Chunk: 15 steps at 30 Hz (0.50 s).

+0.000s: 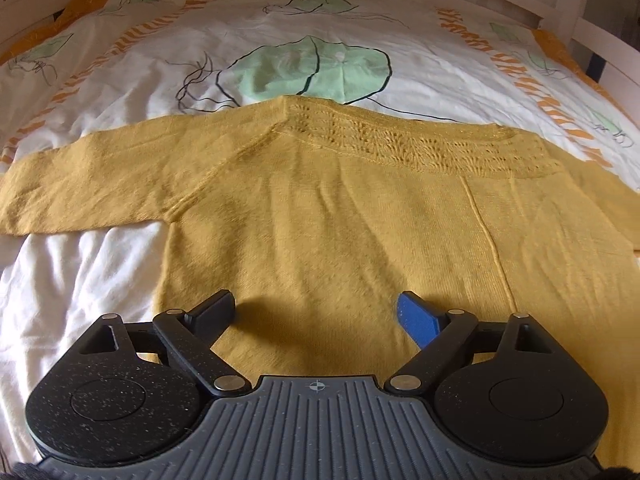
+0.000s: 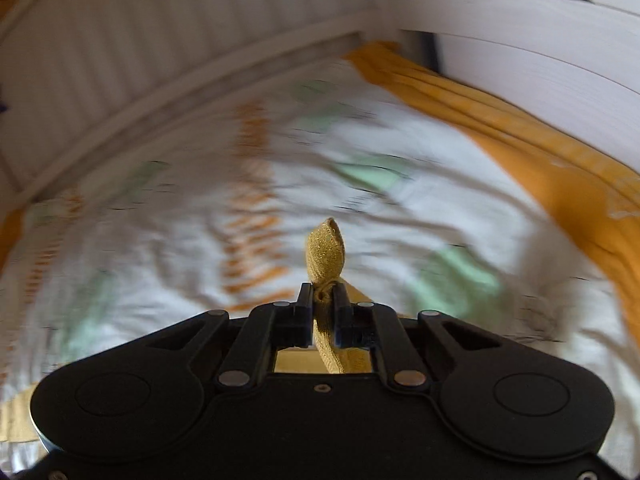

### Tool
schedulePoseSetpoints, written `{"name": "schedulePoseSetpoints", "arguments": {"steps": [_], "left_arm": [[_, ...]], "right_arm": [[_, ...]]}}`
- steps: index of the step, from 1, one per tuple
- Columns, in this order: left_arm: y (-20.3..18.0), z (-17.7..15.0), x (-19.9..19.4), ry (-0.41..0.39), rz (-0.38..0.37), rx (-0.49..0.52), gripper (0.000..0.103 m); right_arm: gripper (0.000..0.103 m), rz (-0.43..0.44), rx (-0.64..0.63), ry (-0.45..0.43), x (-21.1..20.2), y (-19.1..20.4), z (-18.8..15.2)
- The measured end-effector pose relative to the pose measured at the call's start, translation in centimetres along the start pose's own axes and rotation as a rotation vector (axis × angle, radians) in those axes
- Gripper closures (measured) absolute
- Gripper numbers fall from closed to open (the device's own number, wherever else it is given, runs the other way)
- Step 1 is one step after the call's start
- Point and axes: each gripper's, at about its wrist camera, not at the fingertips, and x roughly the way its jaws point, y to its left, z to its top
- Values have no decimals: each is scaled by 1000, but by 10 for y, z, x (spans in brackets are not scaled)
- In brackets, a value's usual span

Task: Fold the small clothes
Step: 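Lift the sleeve with the right gripper and lay it across the sweater body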

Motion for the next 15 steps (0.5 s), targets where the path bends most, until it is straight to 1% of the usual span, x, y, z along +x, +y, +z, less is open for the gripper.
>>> {"name": "schedulePoseSetpoints", "arguments": {"steps": [4,7,10,12,15], "left_arm": [[22,-5,-16,-6,-14,-42,15],[40,-7,-27,-12,-19,-71,15],[59,-9,-36,-23,-16,-95,15],[69,-9,-42,-30,-7,-109,15],[86,-12,-48,-35,4,-129,15]], "right_arm": [[87,163,-52,-4,-8,79,1],[87,277,-79,9,-4,135,-7],[87,383,-103,32,6,186,-23],[87,428,-136,52,16,220,-37],[87,502,-128,107,40,261,-62]]}}
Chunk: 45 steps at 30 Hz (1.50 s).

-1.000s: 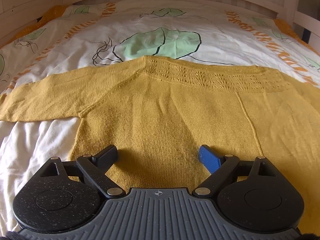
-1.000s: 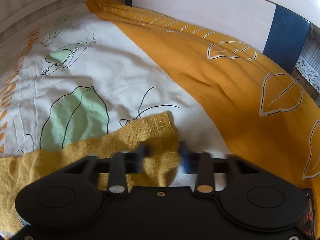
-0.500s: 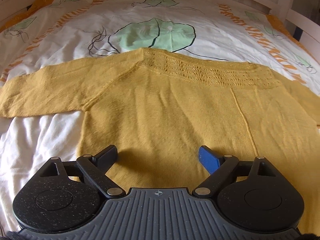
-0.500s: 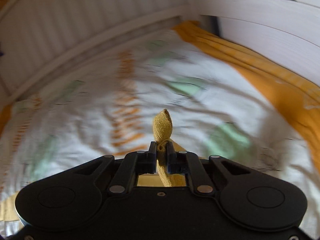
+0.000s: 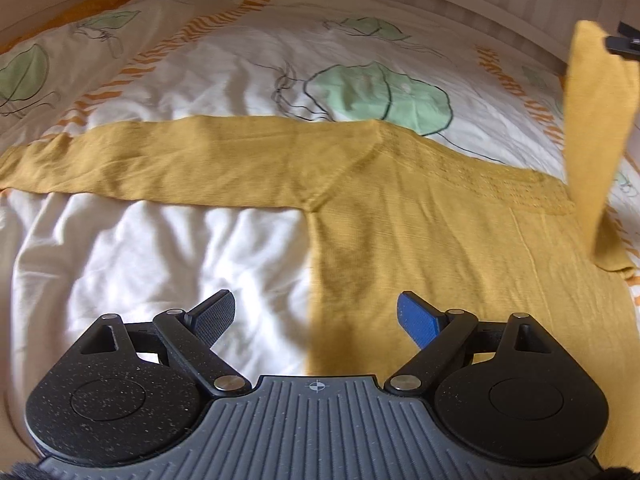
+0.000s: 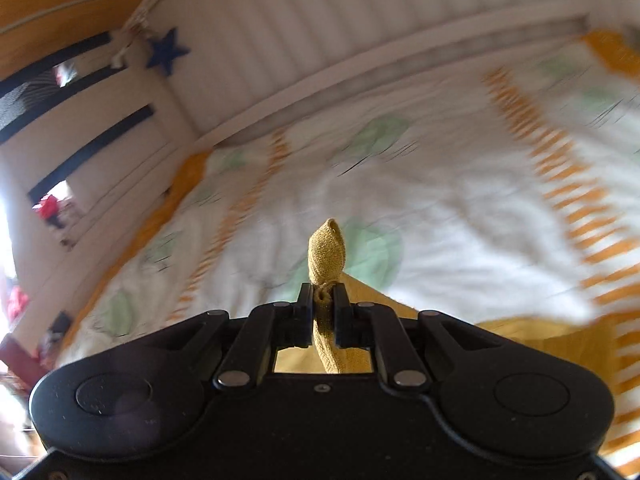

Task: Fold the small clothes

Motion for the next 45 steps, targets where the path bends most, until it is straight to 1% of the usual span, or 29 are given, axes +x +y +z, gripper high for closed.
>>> {"name": "schedulePoseSetpoints", "arguments": {"steps": [3,7,10,11,13,14,15,17,19,20,21,26,29,31,32,34,37,39,40,41,44,45], "left_arm": [[15,0,-4,-1,14,-17,15],[30,0,-4,6,29,-36,15],[38,1,-3,15,26,-50,15],[39,2,-2,18,21,-54,15],[39,3,0,22,11,-58,15],[38,5,1,25,5,-59,15],[37,7,2,26,-1,-58,15],[32,11,4,22,-13,-50,15],[24,17,6,14,-25,-31,15],[18,20,8,10,-30,-19,15],[13,24,10,7,-37,-8,15],[-17,40,25,-13,-82,40,15],[-34,49,37,-24,-92,71,16],[-43,54,46,-24,-100,84,20],[-47,56,51,-21,-104,89,25],[-53,60,62,-9,-108,89,27],[-58,65,78,14,-95,81,29],[-59,68,89,31,-77,77,31],[-60,69,94,38,-71,75,31],[-60,70,99,47,-67,71,32],[-60,72,108,62,-68,54,32],[-60,72,109,59,-69,48,34]], "right_arm": [[87,22,-17,47,44,22,-23],[87,28,-14,115,86,39,-62],[80,25,-30,153,106,45,-87],[77,31,-33,160,108,45,-94],[74,44,-30,169,112,44,-104],[65,40,-32,172,111,42,-108],[52,35,-36,169,108,39,-111],[44,21,-47,149,98,29,-112],[43,-11,-66,132,84,20,-113],[40,-33,-81,124,77,14,-114],[37,-66,-100,113,67,6,-116],[31,-236,-176,84,22,-25,-130],[30,-317,-198,89,4,-39,-143],[30,-354,-214,87,-4,-45,-153],[29,-374,-225,93,-6,-47,-158],[27,-412,-254,111,-6,-49,-169],[20,-423,-318,89,-4,-50,-185],[6,-423,-344,83,-3,-49,-189],[3,-426,-348,84,0,-49,-190],[1,-426,-347,84,1,-50,-190],[1,-406,-325,82,1,-55,-190],[1,-401,-318,80,0,-56,-191]]}}
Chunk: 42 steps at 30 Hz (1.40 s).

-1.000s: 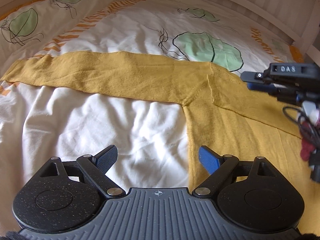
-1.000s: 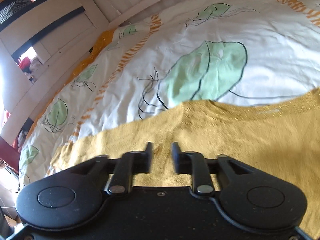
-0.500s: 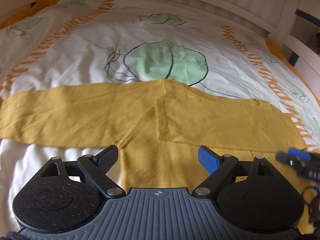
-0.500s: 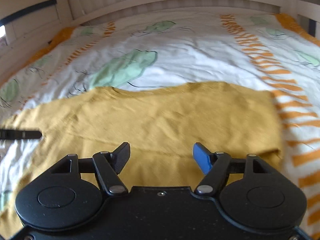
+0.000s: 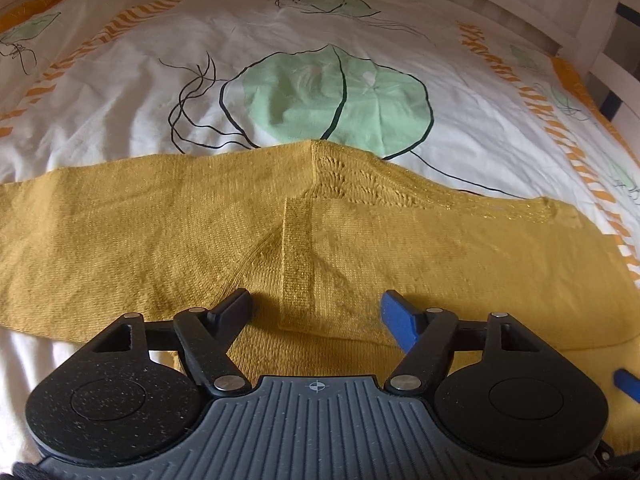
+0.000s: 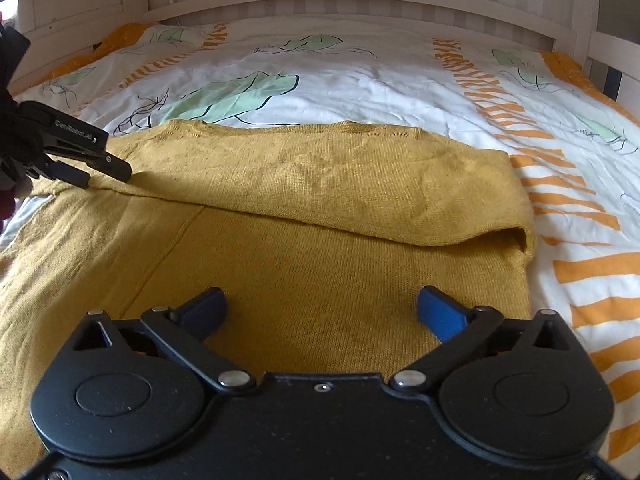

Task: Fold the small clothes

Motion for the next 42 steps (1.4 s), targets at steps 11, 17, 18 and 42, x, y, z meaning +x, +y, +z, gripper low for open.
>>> {"name": "schedulePoseSetpoints", "arguments": {"steps": [11,17,18,42], "left_arm": [[-2,23,-36,-143,41,21,99],[13,28,-19,-92,77,-15,98],[14,27,-15,-75,67,-15,96],[39,-16,-19,-99,-59,6,11]], "right_arm": [[1,-1,2,-4,0,1,-1],[1,0,7,-3,-1,1,-1],[1,0,8,-3,-1,1,-1],[0,7,14,-25,0,0,-3]]}}
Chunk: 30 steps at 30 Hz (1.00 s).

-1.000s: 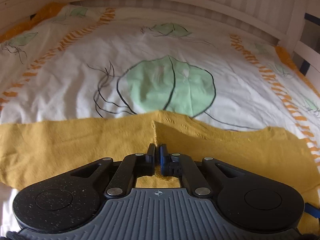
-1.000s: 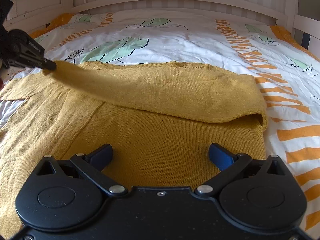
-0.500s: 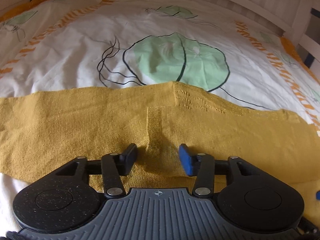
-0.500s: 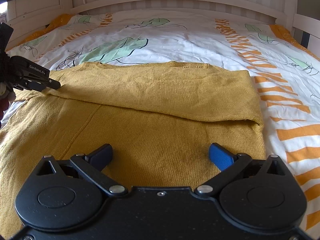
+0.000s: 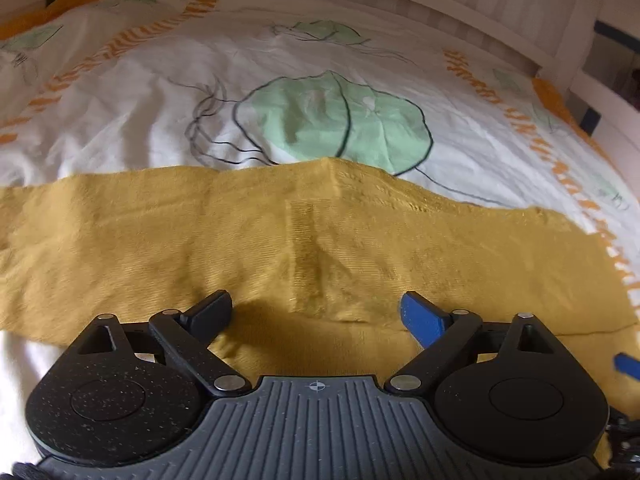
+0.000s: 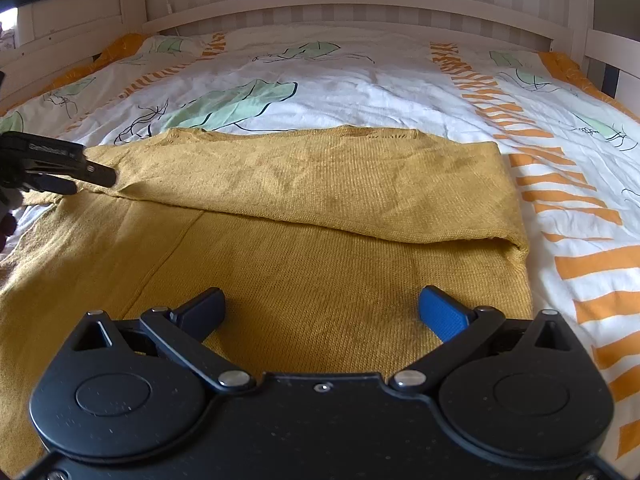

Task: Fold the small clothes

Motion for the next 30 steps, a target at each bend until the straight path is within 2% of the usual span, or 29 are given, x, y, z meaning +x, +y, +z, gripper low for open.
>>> {"name": "schedulePoseSetpoints", "arguments": {"steps": [3,11,20,25,30], "left_arm": [[26,0,-22,-18,12,-43,11],[125,4,-80,-71,126,-217,11],[238,7,-116,-128,229,-456,11],[292,-1,-119,-143,249,-607,11],[325,-4,-112,-157,253,-652,11]], "right_arm": [[0,3,3,-2,0,0,0],[0,0,2,4,0,1,1],[1,-50,1,97,-1,11,16],[1,38,107,114,-12,21,28],[1,126,138,103,-18,47,39]]}}
